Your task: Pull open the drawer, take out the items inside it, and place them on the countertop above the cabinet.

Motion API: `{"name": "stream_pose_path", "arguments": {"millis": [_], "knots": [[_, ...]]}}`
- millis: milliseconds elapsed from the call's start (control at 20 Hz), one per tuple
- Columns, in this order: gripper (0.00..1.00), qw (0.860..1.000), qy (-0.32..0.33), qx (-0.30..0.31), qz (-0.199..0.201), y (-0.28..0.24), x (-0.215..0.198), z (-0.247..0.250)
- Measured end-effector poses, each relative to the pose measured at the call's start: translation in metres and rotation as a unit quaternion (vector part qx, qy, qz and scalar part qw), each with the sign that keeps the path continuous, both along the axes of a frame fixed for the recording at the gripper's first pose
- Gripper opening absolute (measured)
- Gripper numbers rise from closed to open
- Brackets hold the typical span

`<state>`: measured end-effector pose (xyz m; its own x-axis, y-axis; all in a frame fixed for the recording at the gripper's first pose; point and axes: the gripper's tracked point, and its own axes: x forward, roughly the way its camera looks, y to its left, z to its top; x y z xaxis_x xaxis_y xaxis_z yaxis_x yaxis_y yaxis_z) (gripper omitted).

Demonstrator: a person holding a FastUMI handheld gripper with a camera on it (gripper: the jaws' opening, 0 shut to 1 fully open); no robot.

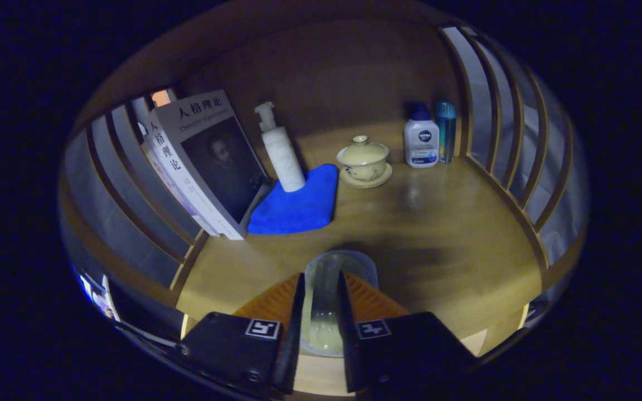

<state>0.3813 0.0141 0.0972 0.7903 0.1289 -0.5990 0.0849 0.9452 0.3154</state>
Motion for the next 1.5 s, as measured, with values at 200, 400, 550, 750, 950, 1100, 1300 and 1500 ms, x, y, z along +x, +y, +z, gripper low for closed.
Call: {"name": "stream_pose_path", "arguments": {"millis": [200, 400, 550, 750, 950, 1100, 1300, 1500], "knots": [[0.65, 0.999, -0.023, -0.037, -0.005, -0.008, 0.003, 0.005], [0.81, 0.993, -0.076, -0.087, 0.002, -0.004, -0.023, 0.018], [0.81, 0.973, -0.185, -0.136, 0.002, 0.005, -0.080, 0.029], [1.00, 0.941, -0.294, -0.167, -0.013, 0.022, -0.178, 0.021], [1.00, 0.936, -0.320, -0.145, -0.016, 0.039, -0.255, -0.014], [1.00, 0.941, -0.314, -0.124, -0.032, 0.042, -0.289, -0.047], [1.00, 0.944, -0.307, -0.119, -0.033, 0.041, -0.303, -0.087], [1.00, 0.953, -0.268, -0.137, -0.032, 0.042, -0.296, -0.128]]}}
